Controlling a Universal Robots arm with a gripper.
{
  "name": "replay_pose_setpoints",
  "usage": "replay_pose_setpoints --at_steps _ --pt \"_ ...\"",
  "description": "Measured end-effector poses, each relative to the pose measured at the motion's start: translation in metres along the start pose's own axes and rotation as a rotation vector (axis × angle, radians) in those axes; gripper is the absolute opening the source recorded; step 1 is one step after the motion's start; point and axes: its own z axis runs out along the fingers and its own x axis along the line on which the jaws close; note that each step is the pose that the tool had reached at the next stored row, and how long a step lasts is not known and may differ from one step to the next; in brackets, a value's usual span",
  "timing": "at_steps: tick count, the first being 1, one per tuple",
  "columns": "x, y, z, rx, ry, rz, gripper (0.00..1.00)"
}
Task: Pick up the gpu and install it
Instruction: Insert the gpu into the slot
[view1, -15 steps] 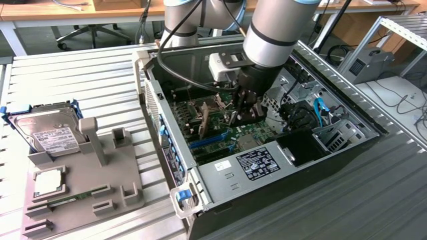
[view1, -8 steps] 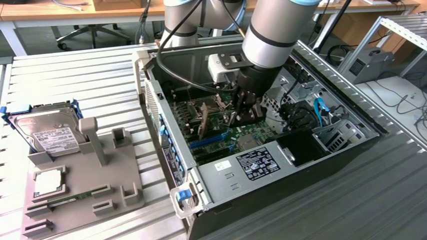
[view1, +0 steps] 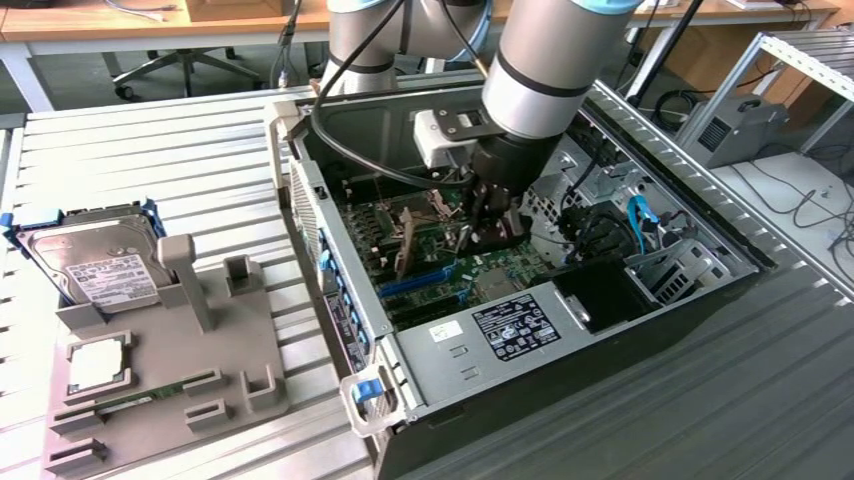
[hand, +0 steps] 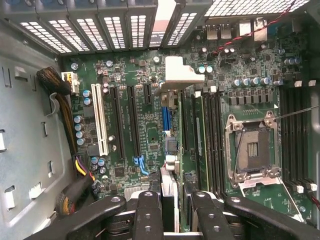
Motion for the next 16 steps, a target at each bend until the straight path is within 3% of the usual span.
replay_pose_setpoints --at_steps 16 --pt "0.0011 0.0033 0.0030 0.0000 0.0000 0.000 0.28"
